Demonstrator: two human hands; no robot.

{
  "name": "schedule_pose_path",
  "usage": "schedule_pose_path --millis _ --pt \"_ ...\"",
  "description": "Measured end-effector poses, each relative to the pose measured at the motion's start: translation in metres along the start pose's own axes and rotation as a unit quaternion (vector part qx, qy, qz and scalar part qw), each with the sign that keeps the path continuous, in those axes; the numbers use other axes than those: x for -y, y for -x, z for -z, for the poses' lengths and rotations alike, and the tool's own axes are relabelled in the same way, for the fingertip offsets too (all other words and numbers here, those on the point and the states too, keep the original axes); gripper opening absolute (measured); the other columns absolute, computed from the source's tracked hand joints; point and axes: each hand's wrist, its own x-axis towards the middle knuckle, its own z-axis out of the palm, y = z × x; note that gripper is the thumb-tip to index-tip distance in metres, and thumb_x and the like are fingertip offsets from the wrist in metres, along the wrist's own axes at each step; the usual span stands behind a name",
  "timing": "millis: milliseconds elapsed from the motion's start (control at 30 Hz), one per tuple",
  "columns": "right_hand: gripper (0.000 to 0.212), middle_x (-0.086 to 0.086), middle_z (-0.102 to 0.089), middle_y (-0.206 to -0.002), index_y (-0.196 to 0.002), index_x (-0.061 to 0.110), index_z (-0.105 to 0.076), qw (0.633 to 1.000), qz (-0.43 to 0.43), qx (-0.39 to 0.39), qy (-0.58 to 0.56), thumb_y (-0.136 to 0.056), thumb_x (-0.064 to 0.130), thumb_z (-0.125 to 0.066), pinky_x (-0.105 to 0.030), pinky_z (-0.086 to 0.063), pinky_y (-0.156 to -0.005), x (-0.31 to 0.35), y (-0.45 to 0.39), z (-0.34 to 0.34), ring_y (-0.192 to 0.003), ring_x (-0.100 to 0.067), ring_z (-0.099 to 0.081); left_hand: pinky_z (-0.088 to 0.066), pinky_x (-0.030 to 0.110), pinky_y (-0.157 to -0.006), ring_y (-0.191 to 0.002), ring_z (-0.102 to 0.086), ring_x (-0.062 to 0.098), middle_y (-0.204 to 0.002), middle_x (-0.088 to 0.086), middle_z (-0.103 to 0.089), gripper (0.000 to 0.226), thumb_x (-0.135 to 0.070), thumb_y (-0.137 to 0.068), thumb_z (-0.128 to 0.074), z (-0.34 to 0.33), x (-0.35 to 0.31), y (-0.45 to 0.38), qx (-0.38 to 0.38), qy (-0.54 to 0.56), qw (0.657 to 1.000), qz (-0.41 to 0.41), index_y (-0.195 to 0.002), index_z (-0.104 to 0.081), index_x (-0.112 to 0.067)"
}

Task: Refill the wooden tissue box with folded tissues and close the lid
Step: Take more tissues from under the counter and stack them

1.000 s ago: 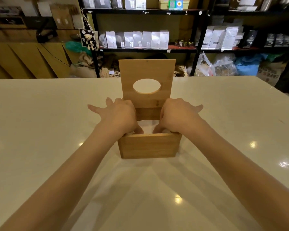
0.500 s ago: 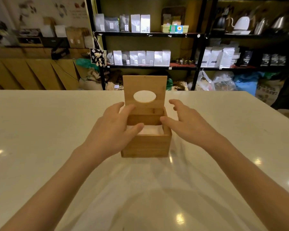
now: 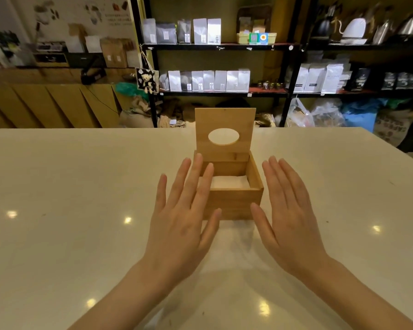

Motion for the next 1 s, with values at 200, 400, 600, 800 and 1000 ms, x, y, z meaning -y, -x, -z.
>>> schedule_pose_path --millis 200,400,600,800,1000 --pt "0.067 -0.009 -0.02 -0.151 -0.145 0.008 -0.013 0.999 0.003 0.019 0.039 -0.089 0.035 -0.037 -0.04 -0.015 -0.113 0.013 0.029 0.009 -0.141 -0.023 -0.014 0.007 0.037 -0.114 -0.143 0.005 0.012 -0.156 0.0 -0.003 0.066 -0.046 -0.091 -0.026 0.002 -0.009 0.021 0.02 0.009 1.0 0.0 -0.147 -0.002 -0.019" --pt "0.066 -0.011 -0.017 -0.153 -0.145 0.01 -0.011 0.998 -0.024 0.02 0.058 -0.089 0.038 -0.035 -0.038 -0.009 -0.115 0.031 0.068 0.03 -0.141 -0.022 -0.01 0.009 0.039 -0.114 -0.142 0.01 0.01 -0.157 -0.003 0.001 0.062 -0.047 -0.092 -0.022 0.011 -0.031 0.054 0.023 0.05 0.998 -0.008 -0.146 -0.003 -0.025" --pt "0.06 -0.014 -0.023 -0.152 -0.144 0.01 -0.013 0.998 -0.023 0.022 0.062 -0.093 0.039 -0.027 -0.042 -0.016 -0.112 0.041 0.12 0.045 -0.14 -0.023 -0.014 0.003 0.041 -0.114 -0.143 -0.001 0.014 -0.155 -0.001 -0.009 0.057 -0.042 -0.092 -0.025 0.016 -0.059 0.11 0.006 0.081 0.997 0.008 -0.145 -0.016 -0.023" --pt "0.062 -0.011 -0.033 -0.148 -0.14 0.009 -0.024 0.998 -0.002 -0.047 -0.031 -0.087 0.03 -0.049 -0.045 -0.026 -0.112 0.045 0.175 0.04 -0.138 -0.023 -0.025 -0.014 0.038 -0.112 -0.135 -0.027 0.018 -0.145 0.003 -0.038 0.051 -0.032 -0.088 -0.039 0.005 -0.065 0.169 -0.028 0.1 0.995 -0.005 -0.137 -0.035 -0.018" --pt "0.063 -0.01 -0.031 -0.143 -0.137 0.006 -0.028 0.999 0.017 -0.033 -0.021 -0.082 0.023 -0.055 -0.039 -0.023 -0.115 0.047 0.236 0.012 -0.142 -0.013 -0.017 -0.017 0.033 -0.111 -0.133 -0.03 0.02 -0.145 0.003 -0.036 0.058 -0.029 -0.084 -0.046 -0.026 -0.063 0.229 0.027 0.093 0.994 -0.042 -0.138 -0.03 -0.013"
